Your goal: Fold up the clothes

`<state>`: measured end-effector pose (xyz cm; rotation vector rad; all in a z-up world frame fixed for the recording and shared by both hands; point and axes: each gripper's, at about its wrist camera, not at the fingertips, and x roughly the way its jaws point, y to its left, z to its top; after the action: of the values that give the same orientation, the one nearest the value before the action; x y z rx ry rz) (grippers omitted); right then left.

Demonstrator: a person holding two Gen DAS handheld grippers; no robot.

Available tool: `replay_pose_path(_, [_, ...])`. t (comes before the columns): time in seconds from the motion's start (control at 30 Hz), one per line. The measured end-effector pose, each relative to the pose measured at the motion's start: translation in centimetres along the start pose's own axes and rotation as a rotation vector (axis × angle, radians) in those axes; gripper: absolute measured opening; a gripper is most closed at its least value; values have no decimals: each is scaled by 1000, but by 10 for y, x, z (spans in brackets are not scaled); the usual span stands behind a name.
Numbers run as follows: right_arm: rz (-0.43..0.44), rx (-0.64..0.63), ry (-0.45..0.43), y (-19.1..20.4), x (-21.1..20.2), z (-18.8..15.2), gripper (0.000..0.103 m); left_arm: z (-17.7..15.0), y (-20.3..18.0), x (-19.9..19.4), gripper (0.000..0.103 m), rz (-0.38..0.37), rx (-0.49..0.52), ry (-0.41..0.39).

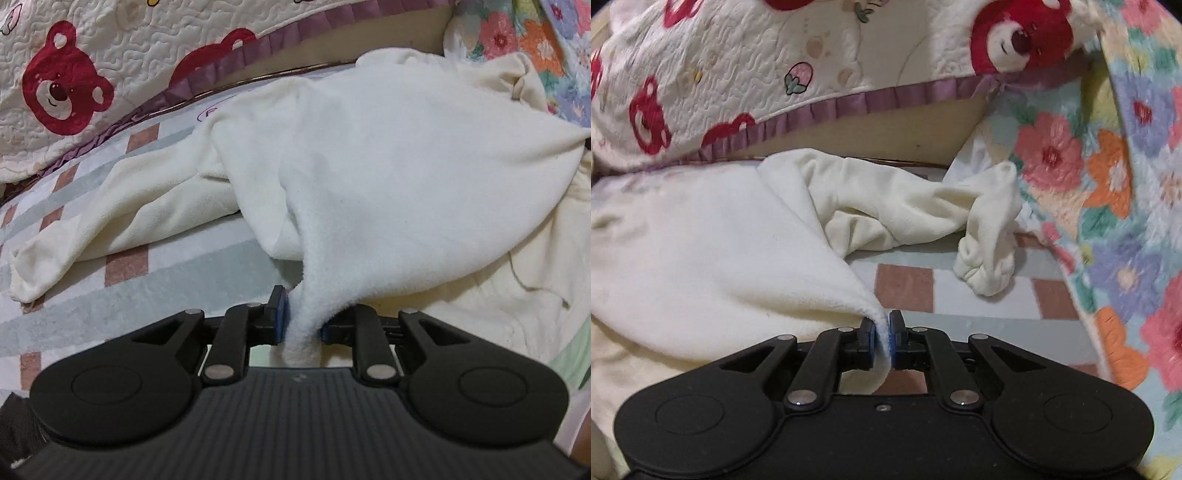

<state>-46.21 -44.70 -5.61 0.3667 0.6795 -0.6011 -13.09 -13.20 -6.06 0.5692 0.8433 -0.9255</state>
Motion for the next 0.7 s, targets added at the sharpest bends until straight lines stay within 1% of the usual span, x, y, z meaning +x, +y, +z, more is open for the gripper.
replay_pose_path(0.03, [20,20,2,-1,0,0,16,0,2,1,20,-10,-11,0])
replay_pose_path(0.07, [40,39,4,-3,-1,-1,16,-1,3,2,22,-21,-24,3])
replay_pose_path(0.1, [59,59,5,-4,-1,-1,20,-1,4,4,24,-27,-37,10])
replay_pose_path(0.17, [99,98,9,-7,-2,-2,36,-3,7,9,38,-21,-62,29])
replay_pose_path(0.27, [158,157,18,-12,-2,-5,42,-3,9,13,42,-28,-82,42])
replay_pose_path(0.3, [174,176,39,-13,0,-13,44,-3,10,14,42,-35,-89,46])
replay_pose_path(0.33, [190,193,60,-13,1,-20,50,-4,10,14,45,-42,-95,50])
replay_pose_path(0.37, [205,207,78,-13,3,-27,54,-4,10,15,45,-48,-101,53])
replay_pose_path(0.4, [215,216,96,-12,5,-36,54,-5,10,16,45,-52,-103,57])
replay_pose_path(0.43, [214,216,111,-10,8,-41,54,-5,9,16,46,-53,-101,62])
replay_pose_path(0.5, [212,214,139,-6,13,-51,59,-6,5,19,52,-61,-87,81])
replay_pose_path(0.53, [210,213,153,-4,16,-56,61,-7,2,22,61,-66,-75,101])
replay_pose_path(0.57, [208,210,166,-1,18,-61,63,-8,-3,25,66,-63,-51,120])
replay_pose_path(0.63, [184,187,182,4,22,-65,66,-11,-14,30,66,-48,8,150])
replay_pose_path(0.67, [161,181,189,6,24,-66,66,-11,-18,30,66,-31,26,148])
replay_pose_path(0.7, [145,200,188,5,26,-68,67,-11,-20,29,66,-9,38,139])
